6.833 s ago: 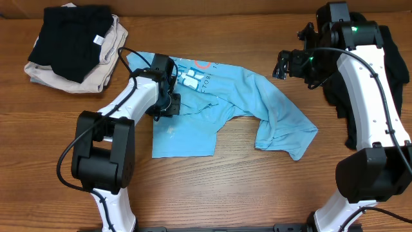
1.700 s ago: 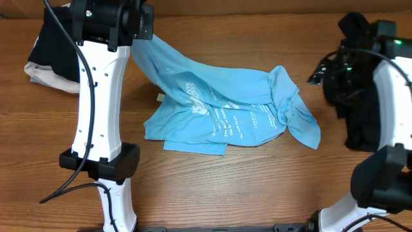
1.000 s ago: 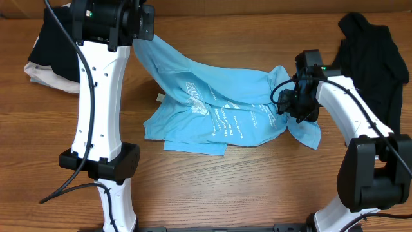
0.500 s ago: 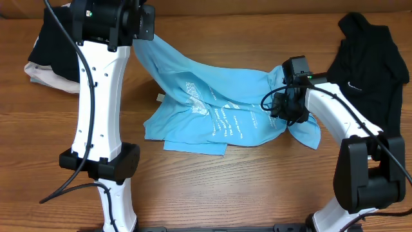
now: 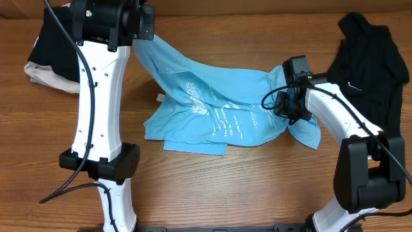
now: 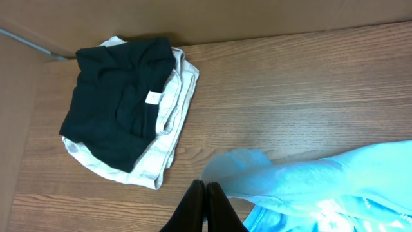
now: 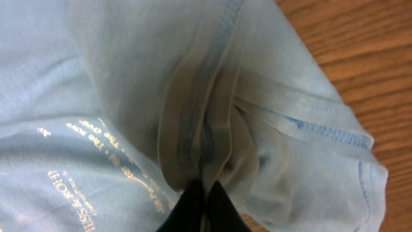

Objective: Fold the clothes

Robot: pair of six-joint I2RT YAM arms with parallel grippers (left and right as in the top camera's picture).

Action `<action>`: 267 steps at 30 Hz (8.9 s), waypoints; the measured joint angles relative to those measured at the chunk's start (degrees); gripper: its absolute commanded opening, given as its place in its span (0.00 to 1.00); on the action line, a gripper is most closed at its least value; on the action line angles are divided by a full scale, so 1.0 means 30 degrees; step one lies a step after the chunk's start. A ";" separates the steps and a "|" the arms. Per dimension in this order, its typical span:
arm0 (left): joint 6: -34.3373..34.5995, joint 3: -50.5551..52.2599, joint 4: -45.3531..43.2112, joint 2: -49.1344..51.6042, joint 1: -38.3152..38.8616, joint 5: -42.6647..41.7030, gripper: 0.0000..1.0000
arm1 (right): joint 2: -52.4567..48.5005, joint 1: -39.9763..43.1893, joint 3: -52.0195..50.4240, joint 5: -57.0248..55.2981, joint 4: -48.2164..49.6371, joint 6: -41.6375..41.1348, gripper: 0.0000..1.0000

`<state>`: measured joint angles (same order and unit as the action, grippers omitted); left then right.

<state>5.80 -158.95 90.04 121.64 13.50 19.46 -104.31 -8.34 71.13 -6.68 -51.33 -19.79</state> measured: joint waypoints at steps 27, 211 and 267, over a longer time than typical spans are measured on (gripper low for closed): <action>0.1100 -0.3198 -0.3883 -0.5836 -0.2718 -0.0109 0.04 | 0.2922 0.7978 2.4341 0.3599 -1.3245 0.1122 0.04; 1.1460 4.1331 -1.1380 -1.5424 -0.0146 -1.1023 0.71 | 1.2160 0.8612 -0.0364 0.6164 -0.7643 -0.0816 0.66; 0.8575 3.6108 -1.0389 -1.5613 -0.1202 -0.9632 0.04 | 1.1825 0.8612 -0.0379 0.6164 -0.7599 -0.0780 0.60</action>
<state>31.53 -50.63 58.87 74.81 9.89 -9.43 -68.84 17.50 70.00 11.81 -74.13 -22.13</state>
